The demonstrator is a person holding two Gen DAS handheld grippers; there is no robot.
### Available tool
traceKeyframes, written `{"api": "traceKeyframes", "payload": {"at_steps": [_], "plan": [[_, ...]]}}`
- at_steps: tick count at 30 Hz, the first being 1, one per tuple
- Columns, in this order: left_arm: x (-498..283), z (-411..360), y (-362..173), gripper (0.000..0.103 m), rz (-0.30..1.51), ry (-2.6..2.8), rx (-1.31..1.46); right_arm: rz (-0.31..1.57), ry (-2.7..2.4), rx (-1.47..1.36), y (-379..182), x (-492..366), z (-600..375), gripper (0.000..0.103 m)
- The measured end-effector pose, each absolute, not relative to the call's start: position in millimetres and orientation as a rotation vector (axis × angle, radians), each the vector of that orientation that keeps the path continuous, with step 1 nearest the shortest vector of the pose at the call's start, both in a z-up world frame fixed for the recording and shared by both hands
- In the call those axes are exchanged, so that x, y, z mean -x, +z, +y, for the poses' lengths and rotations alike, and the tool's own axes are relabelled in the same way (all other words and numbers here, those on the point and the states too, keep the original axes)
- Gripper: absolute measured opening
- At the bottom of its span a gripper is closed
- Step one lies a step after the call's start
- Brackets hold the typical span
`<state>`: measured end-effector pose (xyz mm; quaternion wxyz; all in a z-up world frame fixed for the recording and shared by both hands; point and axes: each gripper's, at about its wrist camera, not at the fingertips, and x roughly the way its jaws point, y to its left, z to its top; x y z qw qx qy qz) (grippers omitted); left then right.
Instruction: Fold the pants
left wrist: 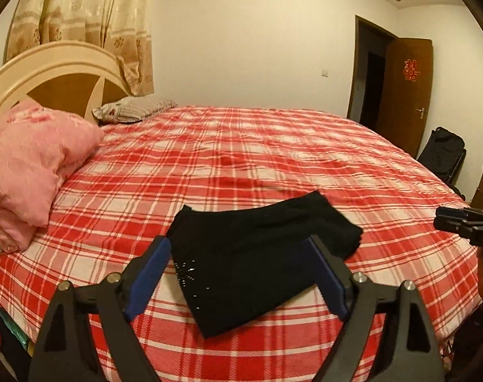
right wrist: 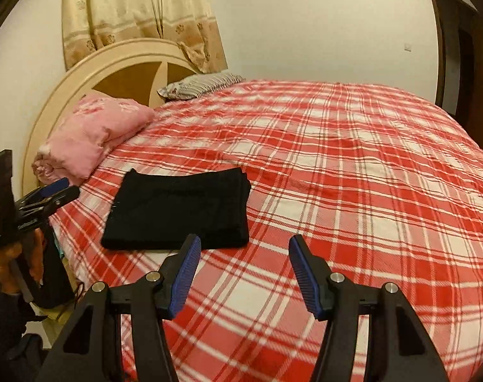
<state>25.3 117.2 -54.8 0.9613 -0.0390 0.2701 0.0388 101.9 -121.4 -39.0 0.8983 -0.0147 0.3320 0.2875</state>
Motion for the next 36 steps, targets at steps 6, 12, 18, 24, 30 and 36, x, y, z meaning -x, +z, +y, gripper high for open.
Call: {"api": "traceKeyframes", "payload": {"at_steps": [6,12,18,24,30,36], "plan": [[-19,105,-48,0.089,0.533,0.075,0.059,0.611,0.597,0.011,-23,-77,-135,0.060],[-15,98,-46,0.089,0.520,0.088,0.042,0.582,0.598,0.020,-17,-69,-136,0.060],[-13,94,-46,0.089,0.516,0.084,0.030,0.592,0.602,0.007,-21,-68,-137,0.060],[-14,91,-47,0.089,0.523,0.082,0.027,0.590,0.611,0.010,-23,-67,-135,0.060],[-13,89,-47,0.089,0.523,0.082,0.024,0.567,0.614,0.000,-18,-64,-139,0.060],[-14,87,-47,0.092,0.523,0.078,0.019,0.572,0.613,-0.001,-20,-65,-138,0.060]]}}
